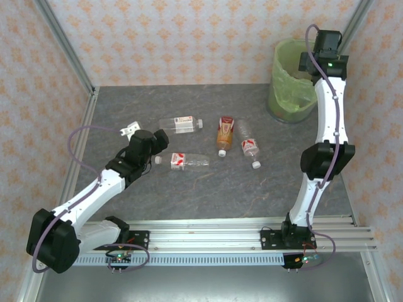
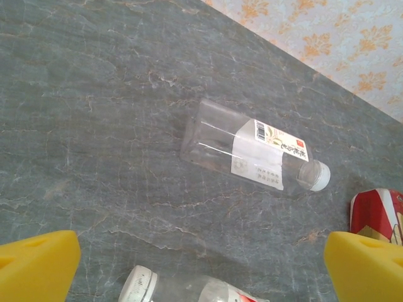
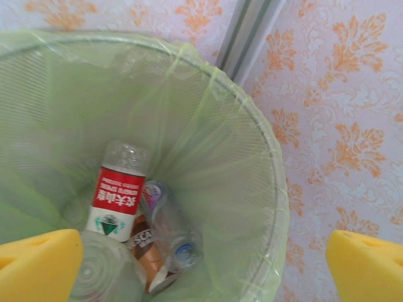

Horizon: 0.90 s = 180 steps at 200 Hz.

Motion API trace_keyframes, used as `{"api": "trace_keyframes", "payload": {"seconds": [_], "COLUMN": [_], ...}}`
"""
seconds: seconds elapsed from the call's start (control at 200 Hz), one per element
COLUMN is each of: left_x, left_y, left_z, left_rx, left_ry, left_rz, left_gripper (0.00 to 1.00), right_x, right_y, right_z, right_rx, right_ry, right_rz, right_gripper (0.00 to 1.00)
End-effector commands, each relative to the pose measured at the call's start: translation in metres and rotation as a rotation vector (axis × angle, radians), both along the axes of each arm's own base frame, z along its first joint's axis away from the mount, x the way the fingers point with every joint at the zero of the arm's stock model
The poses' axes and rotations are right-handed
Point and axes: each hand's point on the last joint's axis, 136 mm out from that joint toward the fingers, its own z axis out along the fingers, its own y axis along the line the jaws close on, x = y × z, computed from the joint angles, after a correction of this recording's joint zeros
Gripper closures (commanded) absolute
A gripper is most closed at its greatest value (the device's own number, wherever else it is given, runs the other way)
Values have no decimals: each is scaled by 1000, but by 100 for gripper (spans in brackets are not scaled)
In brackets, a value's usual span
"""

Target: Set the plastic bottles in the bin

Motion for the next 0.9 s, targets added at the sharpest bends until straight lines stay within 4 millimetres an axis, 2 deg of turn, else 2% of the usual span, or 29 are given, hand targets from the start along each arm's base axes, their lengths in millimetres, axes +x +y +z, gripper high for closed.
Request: {"api": "trace_keyframes", "payload": {"seconds": [0.0, 0.285, 0.616, 0.731, 0.896], "left_x": [6, 9, 9, 5, 0], "left_y": [1, -13, -19, -16, -17], "left_z": [6, -4, -14, -21, -29], "left_rx": [-3, -43, -126, -155, -210], "left_ry": [-14, 19, 76, 108, 159], "left_rz": [9, -48, -9, 33, 75], "left_gripper": [0, 0, 0, 0, 0], "right_x": [-20, -49, -63, -67, -77], "right_y": [11, 39, 98, 126, 160], "right_z": [29, 36, 19, 5, -3], "right_rx": [65, 191, 281, 353, 481], "right_ry": [-72, -67, -97, -102, -161], "right_rz": [36, 109, 262, 329, 414], "right_gripper": [1, 1, 1, 1, 1]}}
